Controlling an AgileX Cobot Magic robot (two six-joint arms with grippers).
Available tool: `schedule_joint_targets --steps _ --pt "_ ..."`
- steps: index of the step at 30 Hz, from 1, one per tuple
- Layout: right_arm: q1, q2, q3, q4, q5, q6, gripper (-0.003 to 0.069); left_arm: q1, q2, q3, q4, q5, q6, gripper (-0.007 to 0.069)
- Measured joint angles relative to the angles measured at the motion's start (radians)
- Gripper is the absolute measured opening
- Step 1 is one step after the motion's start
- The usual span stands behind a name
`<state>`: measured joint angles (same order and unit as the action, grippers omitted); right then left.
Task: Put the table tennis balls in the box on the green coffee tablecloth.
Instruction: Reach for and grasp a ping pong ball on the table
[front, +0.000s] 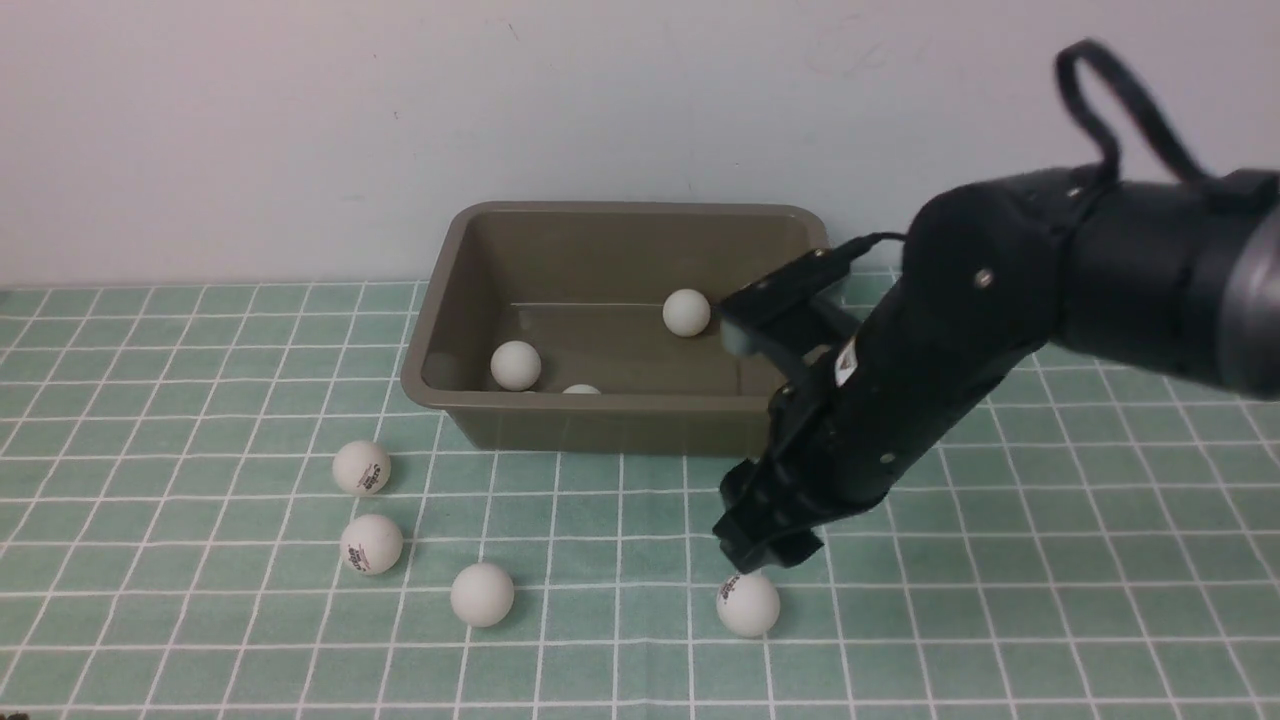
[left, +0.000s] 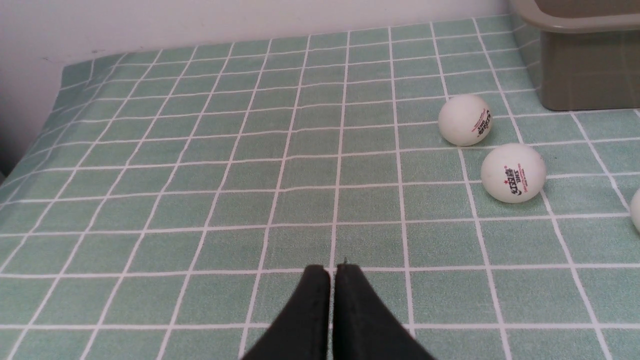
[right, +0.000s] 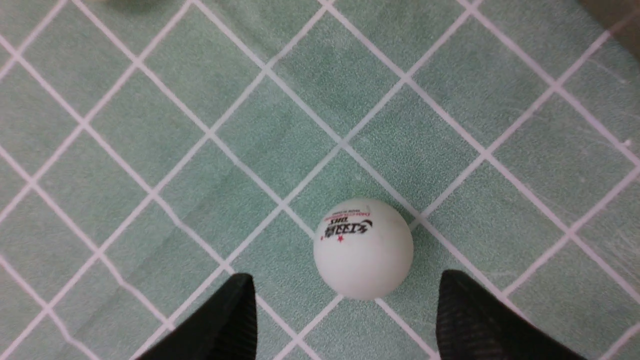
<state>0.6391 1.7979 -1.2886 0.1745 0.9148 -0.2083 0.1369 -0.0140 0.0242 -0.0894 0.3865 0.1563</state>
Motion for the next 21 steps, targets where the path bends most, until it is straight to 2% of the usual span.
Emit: schedule_joint_targets --steps 7,21 --pt "0.022 0.087 0.001 -0.085 -0.03 0.077 0.0438 0.0 0.0 0.0 0.0 0.0 0.0 -0.0004" --pt "0.022 0.145 0.001 -0.093 -0.078 0.082 0.0438 0.0 0.0 0.0 0.0 0.0 0.0 -0.0004"
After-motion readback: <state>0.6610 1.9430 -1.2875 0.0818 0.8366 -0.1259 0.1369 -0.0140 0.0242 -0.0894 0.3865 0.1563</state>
